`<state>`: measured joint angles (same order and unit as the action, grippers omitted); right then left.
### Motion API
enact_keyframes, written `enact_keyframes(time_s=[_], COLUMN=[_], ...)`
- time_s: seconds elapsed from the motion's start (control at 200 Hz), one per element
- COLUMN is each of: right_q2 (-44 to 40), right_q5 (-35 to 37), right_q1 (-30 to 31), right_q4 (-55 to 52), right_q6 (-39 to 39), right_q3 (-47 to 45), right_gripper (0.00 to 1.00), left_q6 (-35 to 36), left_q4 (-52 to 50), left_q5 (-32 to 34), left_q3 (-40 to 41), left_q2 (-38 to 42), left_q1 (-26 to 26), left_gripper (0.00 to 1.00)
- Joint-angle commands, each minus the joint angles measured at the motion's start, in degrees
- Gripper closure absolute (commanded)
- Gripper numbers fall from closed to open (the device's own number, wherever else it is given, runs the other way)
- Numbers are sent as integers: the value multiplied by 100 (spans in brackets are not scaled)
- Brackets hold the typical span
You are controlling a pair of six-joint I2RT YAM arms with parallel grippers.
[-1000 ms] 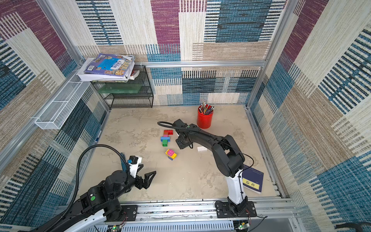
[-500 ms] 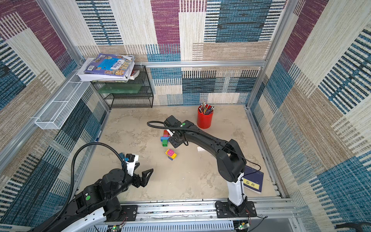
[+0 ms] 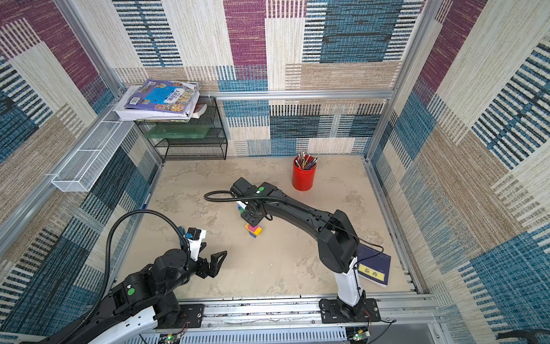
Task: Assemble the letter f with lego
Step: Assemble the lego brick with the lego brick.
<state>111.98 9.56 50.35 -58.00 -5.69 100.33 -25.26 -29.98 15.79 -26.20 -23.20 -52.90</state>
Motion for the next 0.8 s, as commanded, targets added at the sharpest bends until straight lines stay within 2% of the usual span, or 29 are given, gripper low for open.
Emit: enact_keyframes(time_s=[0.0,0.791], right_q2=[74,359], right_q5=[-30,-300], right_q1=[38,159], right_q4=[-70,-16], right_q6=[-85,-222], right_q3=[96,-37], right_gripper=[70,71], left_q6=[105,75], left_q4=[232,499], left_q5=[-199,-217], left_q3=[83,470], left_q2=[-1,77], left_q1=[8,7], left_gripper=[1,1])
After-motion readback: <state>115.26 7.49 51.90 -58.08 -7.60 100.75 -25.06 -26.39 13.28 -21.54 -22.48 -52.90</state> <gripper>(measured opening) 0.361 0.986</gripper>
